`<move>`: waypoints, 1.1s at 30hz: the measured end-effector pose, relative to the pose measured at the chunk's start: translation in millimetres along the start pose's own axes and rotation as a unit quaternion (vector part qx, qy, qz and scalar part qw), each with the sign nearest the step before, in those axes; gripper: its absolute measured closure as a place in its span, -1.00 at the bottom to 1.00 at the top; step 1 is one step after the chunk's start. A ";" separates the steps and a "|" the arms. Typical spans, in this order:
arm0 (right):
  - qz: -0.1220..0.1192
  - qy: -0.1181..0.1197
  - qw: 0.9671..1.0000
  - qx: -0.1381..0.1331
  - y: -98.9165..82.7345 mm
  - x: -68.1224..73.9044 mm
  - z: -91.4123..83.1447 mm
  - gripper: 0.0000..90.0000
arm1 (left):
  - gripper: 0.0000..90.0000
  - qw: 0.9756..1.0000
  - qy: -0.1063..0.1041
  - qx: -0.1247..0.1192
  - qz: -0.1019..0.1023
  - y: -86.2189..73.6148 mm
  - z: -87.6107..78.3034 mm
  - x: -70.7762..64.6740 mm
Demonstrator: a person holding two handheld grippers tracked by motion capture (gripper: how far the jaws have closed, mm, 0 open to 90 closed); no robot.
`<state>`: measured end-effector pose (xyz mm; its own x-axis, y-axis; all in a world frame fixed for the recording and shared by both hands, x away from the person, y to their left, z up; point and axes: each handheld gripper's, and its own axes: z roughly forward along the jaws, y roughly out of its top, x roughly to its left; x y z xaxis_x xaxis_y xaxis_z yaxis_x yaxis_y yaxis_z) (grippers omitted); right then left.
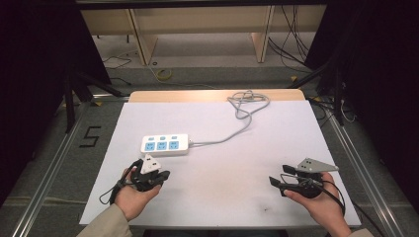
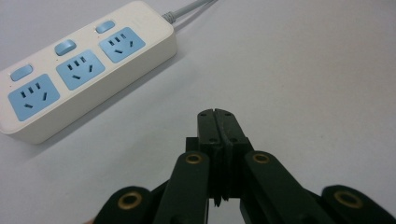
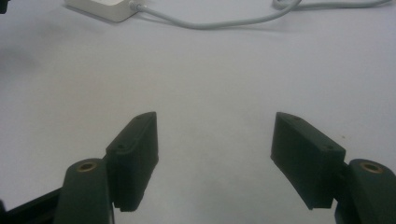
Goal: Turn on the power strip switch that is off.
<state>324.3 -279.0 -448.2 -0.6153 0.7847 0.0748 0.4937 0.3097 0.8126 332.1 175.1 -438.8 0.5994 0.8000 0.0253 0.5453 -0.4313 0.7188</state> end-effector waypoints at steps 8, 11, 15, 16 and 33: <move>0.000 -0.001 1.000 0.002 0.0 -0.1 0.5 -0.28 | 0.99 1.000 0.007 -0.002 -0.004 6.0 2.8 5.6; 0.000 0.000 1.000 0.002 -0.1 0.0 0.7 -0.28 | 0.99 1.000 0.013 0.002 -0.013 8.0 4.9 9.4; -0.001 0.000 1.000 0.002 -0.1 -0.1 0.9 -0.28 | 0.99 1.000 0.019 0.004 -0.021 10.7 7.9 14.9; -0.001 0.000 1.000 0.002 -0.1 -0.1 0.9 -0.28 | 0.99 1.000 0.019 0.004 -0.021 10.7 7.9 14.9; -0.002 0.000 1.000 0.003 -0.1 0.0 1.4 -0.29 | 0.99 0.999 0.035 0.001 -0.028 18.7 13.5 26.6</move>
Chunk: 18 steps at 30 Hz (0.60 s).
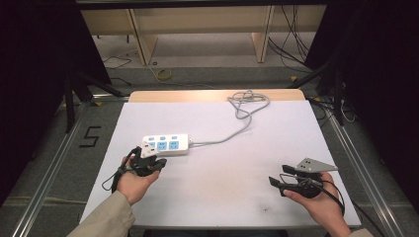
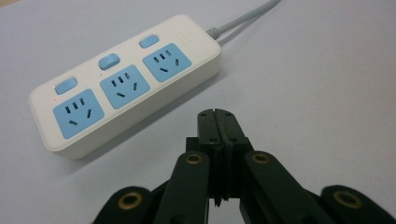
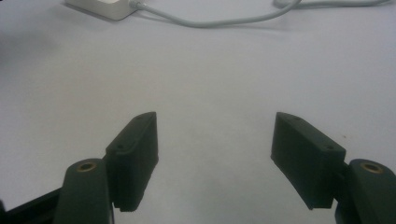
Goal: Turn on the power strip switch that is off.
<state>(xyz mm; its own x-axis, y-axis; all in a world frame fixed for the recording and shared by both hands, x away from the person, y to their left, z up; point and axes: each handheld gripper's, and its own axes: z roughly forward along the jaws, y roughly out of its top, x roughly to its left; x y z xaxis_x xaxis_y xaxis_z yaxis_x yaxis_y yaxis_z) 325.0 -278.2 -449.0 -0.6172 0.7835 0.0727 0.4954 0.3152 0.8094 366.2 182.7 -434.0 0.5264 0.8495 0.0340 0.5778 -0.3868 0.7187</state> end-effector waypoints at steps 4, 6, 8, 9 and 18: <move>0.000 0.000 1.000 0.001 0.0 0.1 0.3 -0.29 | 0.99 1.000 0.003 -0.001 -0.002 1.8 1.2 2.4; 0.000 0.001 1.000 0.001 -0.1 -0.1 0.6 -0.29 | 0.99 1.000 0.005 -0.001 -0.004 2.4 2.0 3.4; -0.001 0.001 1.000 0.001 -0.1 -0.2 0.7 -0.29 | 0.99 1.000 0.005 0.000 -0.003 3.0 2.9 4.7; 0.000 0.000 1.000 0.001 -0.1 -0.2 0.6 -0.29 | 0.99 1.000 0.006 -0.001 -0.004 3.3 3.4 5.0; -0.001 0.000 1.000 0.001 -0.1 -0.3 0.6 -0.29 | 0.99 1.000 0.014 0.001 -0.004 6.2 5.6 7.5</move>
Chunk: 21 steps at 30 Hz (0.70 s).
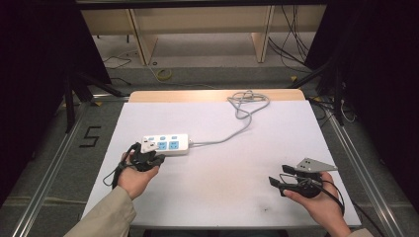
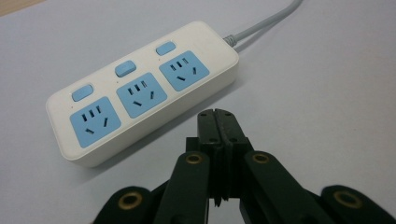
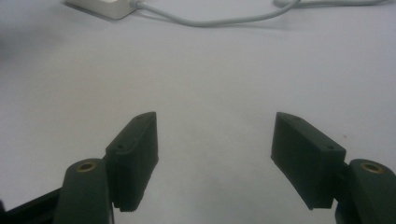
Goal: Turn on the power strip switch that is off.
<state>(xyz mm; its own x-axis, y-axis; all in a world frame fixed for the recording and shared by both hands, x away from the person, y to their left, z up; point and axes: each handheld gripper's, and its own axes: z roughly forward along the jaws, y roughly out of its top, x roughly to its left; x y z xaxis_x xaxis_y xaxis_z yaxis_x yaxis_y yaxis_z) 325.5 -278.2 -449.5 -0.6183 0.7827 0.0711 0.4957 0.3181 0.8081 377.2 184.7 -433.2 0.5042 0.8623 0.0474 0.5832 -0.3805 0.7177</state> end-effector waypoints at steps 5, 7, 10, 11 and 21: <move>0.000 0.000 1.000 0.000 0.0 -0.1 0.1 -0.29 | 0.99 1.000 0.002 -0.002 -0.001 1.3 1.1 2.3; 0.000 0.000 1.000 0.000 0.1 -0.1 0.1 -0.29 | 0.99 1.000 0.002 -0.001 -0.004 1.6 1.8 3.5; 0.000 0.000 1.000 0.000 0.1 0.0 0.0 -0.29 | 0.99 1.000 0.006 -0.002 -0.005 2.2 2.7 5.2; 0.000 0.000 1.000 0.000 0.0 0.1 0.1 -0.29 | 0.99 1.000 0.007 0.000 -0.005 2.8 2.9 6.5; 0.001 0.000 1.000 0.000 -0.1 -0.1 0.2 -0.29 | 0.99 1.000 0.013 0.000 -0.013 5.9 5.5 11.7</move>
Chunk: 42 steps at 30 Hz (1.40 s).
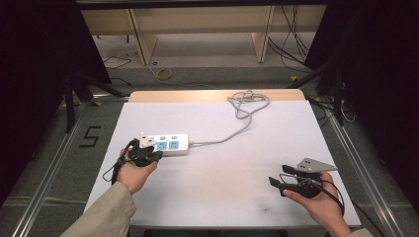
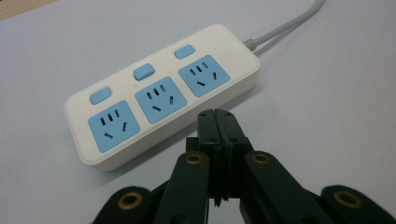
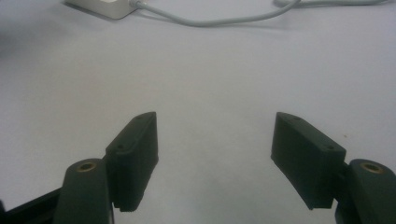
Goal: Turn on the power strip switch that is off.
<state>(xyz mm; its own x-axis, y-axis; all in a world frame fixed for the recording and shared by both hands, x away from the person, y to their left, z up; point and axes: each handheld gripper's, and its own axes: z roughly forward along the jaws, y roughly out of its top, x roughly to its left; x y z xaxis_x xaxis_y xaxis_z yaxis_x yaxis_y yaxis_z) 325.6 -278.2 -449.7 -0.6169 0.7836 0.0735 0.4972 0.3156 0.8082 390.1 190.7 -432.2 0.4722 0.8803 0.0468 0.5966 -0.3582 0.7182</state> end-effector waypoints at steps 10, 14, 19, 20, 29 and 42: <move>-0.001 0.000 1.000 0.002 0.0 -0.1 -0.1 -0.29 | 0.99 1.000 0.004 0.003 -0.008 3.5 2.0 4.8; -0.002 0.000 1.000 0.002 -0.1 -0.2 -0.2 -0.29 | 0.99 1.000 0.007 0.004 -0.008 5.4 3.3 6.8; -0.002 0.000 1.000 0.002 -0.2 -0.3 -0.2 -0.29 | 0.99 1.000 0.009 0.007 -0.010 8.0 4.3 9.5; -0.002 0.000 1.000 0.002 -0.2 -0.3 -0.2 -0.29 | 0.99 1.000 0.009 0.005 -0.012 8.4 4.8 9.9; -0.002 0.000 1.000 0.003 -0.2 -0.2 -0.1 -0.29 | 0.99 1.000 0.015 0.006 -0.019 11.4 7.4 14.2; -0.002 0.000 1.000 0.003 -0.1 -0.1 0.1 -0.29 | 0.99 0.999 0.022 0.013 -0.024 14.5 11.6 21.0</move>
<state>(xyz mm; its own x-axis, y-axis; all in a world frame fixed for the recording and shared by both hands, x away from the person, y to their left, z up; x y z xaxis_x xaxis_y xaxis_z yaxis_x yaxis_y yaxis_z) 325.7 -278.3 -449.8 -0.6184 0.7827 0.0704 0.4990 0.3219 0.8046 416.2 200.4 -428.9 0.4141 0.9091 0.0443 0.6350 -0.3235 0.7015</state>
